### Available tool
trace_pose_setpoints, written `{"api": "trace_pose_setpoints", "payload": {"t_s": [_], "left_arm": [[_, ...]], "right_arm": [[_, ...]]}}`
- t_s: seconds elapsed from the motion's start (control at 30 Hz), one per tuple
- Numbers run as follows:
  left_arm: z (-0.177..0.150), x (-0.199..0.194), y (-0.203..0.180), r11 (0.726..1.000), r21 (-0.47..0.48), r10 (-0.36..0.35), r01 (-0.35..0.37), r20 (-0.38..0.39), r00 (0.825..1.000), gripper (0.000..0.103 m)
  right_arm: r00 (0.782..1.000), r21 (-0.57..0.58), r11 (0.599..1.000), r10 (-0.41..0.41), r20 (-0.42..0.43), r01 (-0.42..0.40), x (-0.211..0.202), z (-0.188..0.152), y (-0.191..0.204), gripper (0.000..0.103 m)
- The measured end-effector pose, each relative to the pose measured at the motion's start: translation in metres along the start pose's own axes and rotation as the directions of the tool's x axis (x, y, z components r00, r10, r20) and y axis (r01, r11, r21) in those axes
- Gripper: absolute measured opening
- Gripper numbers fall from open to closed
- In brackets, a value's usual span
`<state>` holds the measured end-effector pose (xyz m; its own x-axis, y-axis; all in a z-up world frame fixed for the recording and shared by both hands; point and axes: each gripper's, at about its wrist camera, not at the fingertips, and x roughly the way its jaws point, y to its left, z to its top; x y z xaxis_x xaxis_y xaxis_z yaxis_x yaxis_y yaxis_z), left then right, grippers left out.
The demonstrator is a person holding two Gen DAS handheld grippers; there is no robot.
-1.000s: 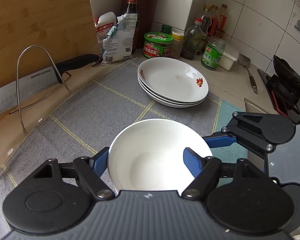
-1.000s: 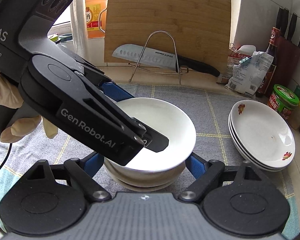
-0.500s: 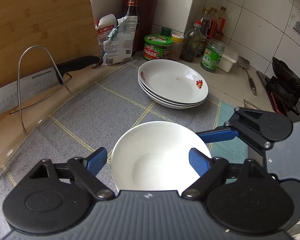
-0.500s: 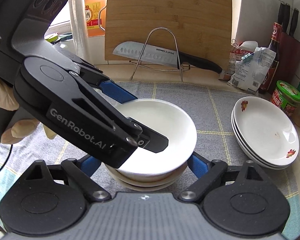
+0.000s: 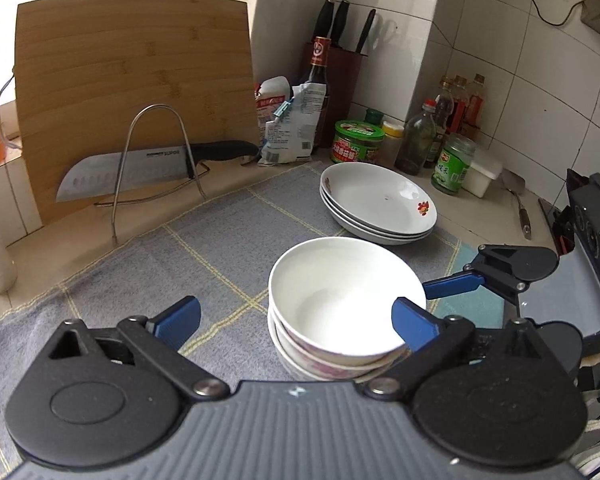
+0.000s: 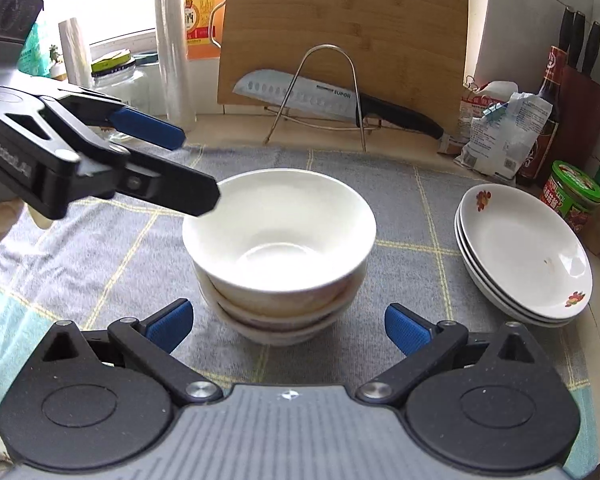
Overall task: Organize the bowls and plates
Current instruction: 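Lower the white bowl onto the pink-flowered bowls and open the left gripper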
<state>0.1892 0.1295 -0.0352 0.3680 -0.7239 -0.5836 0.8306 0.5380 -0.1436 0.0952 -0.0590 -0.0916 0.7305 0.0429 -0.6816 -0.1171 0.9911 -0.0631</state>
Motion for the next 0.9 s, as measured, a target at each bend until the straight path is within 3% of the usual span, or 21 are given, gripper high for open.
{"api": "trace_pose_setpoints", "payload": {"t_s": [0.27, 0.47, 0.9], "left_arm": [[-0.032, 0.000, -0.022, 0.989, -0.078, 0.121, -0.125, -0.045, 0.992, 0.101], [-0.050, 0.008, -0.038, 0.978, -0.085, 0.185, -0.193, -0.095, 0.978, 0.101], [-0.070, 0.036, -0.018, 0.986, -0.031, 0.161, -0.166, -0.127, 0.979, 0.101]], "right_arm": [[0.998, -0.045, 0.998, 0.033, -0.048, -0.035, 0.014, -0.019, -0.024, 0.103], [0.993, -0.080, 0.993, 0.076, -0.086, -0.083, 0.030, -0.022, -0.038, 0.103], [0.979, -0.140, 0.982, 0.104, -0.175, -0.129, 0.057, -0.011, -0.031, 0.103]]}}
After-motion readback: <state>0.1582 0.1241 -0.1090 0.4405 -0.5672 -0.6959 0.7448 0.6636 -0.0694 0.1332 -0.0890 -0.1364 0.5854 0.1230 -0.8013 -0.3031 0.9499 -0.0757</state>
